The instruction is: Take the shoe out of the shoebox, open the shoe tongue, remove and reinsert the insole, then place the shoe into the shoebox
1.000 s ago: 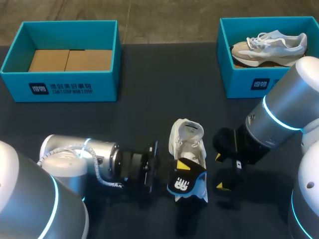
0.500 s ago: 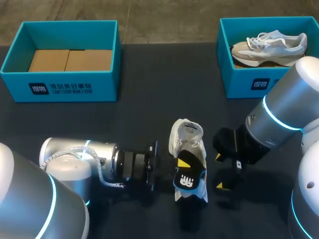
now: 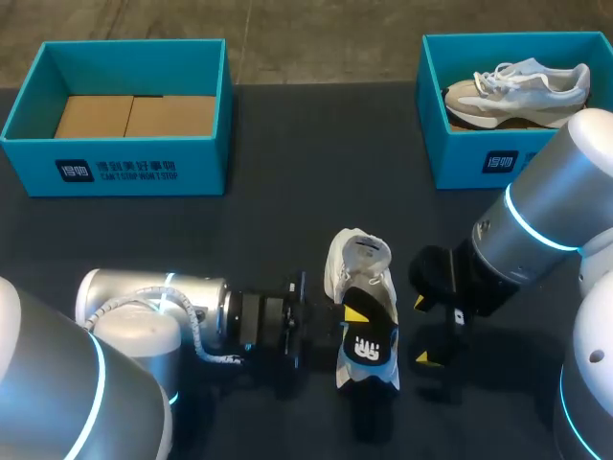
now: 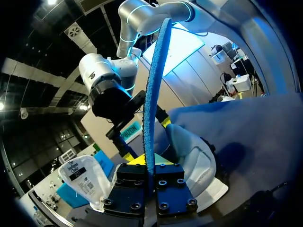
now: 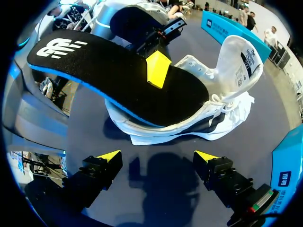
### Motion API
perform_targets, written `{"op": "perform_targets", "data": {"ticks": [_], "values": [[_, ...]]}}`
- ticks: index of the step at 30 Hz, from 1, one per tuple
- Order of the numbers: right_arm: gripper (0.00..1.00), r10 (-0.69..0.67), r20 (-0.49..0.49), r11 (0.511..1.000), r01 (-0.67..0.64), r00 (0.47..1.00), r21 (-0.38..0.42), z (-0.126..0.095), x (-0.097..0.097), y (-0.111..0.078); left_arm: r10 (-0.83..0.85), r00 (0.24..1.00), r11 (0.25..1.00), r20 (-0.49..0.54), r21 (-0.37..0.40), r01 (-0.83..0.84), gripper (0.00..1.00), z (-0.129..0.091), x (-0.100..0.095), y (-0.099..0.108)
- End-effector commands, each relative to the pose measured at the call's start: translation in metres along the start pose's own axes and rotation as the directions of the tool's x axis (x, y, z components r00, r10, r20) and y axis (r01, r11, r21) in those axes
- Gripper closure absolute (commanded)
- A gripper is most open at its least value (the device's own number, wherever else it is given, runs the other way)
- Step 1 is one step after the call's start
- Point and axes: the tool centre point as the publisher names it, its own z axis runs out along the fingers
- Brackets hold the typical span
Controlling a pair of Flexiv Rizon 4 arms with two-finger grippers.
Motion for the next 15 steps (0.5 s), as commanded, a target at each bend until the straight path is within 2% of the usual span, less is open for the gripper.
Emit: {"op": "perform_targets", "data": {"ticks": [1,2,3,15], "values": [[0.00,0.001,0.002,1.000,-0.001,1.000,0.001,0.0009,0.0009,0.0003,-0.002,1.000,1.000,-0.001,-0.009,0.002,1.00,-0.0001,0.0012,-0.0035],[0.00,0.001,0.002,1.000,-0.001,1.000,0.001,0.0009,0.0009,0.0003,-0.002,1.000,1.000,-0.001,-0.009,0.002,0.98,-0.0003,0.0013,-0.0040],[0.00,0.001,0.002,1.000,-0.001,1.000,0.001,0.0009,0.0009,0.0003,-0.001,1.000,1.000,-0.003,-0.009,0.001,0.90,-0.0008,0.0016,-0.0048],[0.00,0.001,0.002,1.000,-0.001,1.000,0.001,0.0009,0.0009,0.0003,0.009,1.000,1.000,-0.018,0.002,-0.009,0.85,-0.0027,0.0043,-0.0114]]}}
